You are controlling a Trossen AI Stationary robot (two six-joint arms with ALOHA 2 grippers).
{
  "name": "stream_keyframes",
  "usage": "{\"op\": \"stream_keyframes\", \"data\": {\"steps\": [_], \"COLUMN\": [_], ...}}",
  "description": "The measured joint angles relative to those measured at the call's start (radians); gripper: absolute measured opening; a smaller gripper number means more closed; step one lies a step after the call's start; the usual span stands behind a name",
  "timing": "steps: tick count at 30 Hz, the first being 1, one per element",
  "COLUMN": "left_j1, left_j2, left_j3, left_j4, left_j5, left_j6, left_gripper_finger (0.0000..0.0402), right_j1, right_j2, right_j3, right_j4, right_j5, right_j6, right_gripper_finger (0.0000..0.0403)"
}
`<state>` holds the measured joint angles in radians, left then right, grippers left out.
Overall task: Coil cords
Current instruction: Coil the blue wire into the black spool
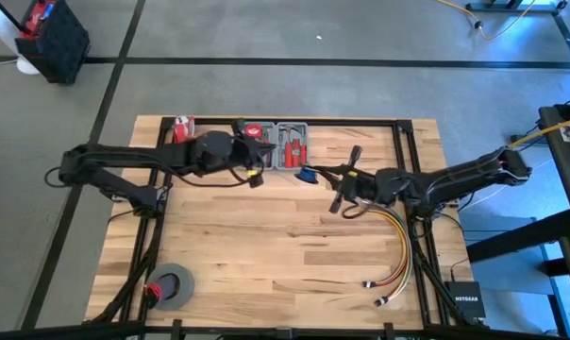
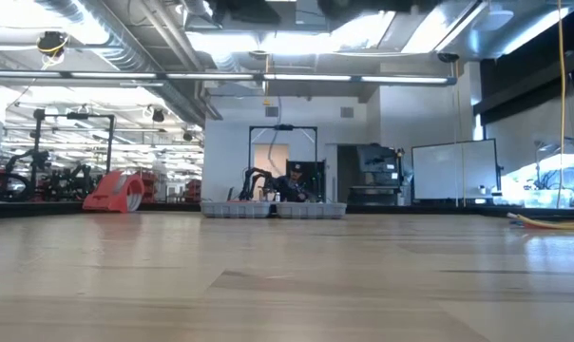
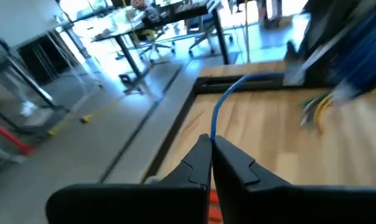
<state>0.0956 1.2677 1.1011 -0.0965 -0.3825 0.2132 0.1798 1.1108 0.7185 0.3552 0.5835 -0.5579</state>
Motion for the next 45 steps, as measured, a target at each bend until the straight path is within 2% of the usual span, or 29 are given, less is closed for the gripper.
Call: {"op": "stream_keyframes", "data": {"steps": [6, 9, 16, 21, 25, 30, 39, 42, 45], "left_j1": [-0.010, -0.024, -0.024, -0.055, -0.091, -0.125, -0.109, -0.091, -0.069], "left_j2": [-0.010, -0.008, -0.009, -0.002, 0.033, 0.134, 0.359, 0.400, 0.414], "left_j3": [0.001, 0.001, 0.002, 0.002, 0.004, 0.004, 0.005, 0.012, 0.015], "left_j4": [-0.012, -0.055, -0.081, 0.028, 0.101, 0.213, 0.558, 0.571, 0.568], "left_j5": [0.122, 0.127, 0.126, 0.131, 0.173, 0.181, 0.172, 0.153, 0.134], "left_j6": [-0.099, -0.102, -0.117, -0.133, -0.135, -0.129, -0.080, -0.083, -0.084], "left_gripper_finger": [0.0003, 0.0003, 0.0003, 0.0003, 0.0003, 0.0003, 0.0003, 0.0003, 0.0003], "right_j1": [-0.085, -0.097, -0.095, -0.097, -0.110, -0.111, -0.108, -0.107, -0.107], "right_j2": [0.065, 0.079, 0.081, 0.131, 0.162, 0.178, 0.177, 0.173, 0.167], "right_j3": [-0.001, -0.002, -0.002, -0.003, -0.002, -0.003, -0.003, -0.003, -0.003], "right_j4": [-0.002, -0.002, 0.024, 0.032, 0.094, 0.137, 0.182, 0.226, 0.242], "right_j5": [0.079, 0.110, 0.086, 0.082, 0.134, 0.135, 0.105, 0.095, 0.022], "right_j6": [0.000, -0.001, -0.017, -0.024, -0.040, -0.039, 0.019, 0.055, 0.104], "right_gripper_finger": [0.0005, 0.0005, 0.0005, 0.0005, 0.0005, 0.0005, 0.0005, 0.0005, 0.0005]}}
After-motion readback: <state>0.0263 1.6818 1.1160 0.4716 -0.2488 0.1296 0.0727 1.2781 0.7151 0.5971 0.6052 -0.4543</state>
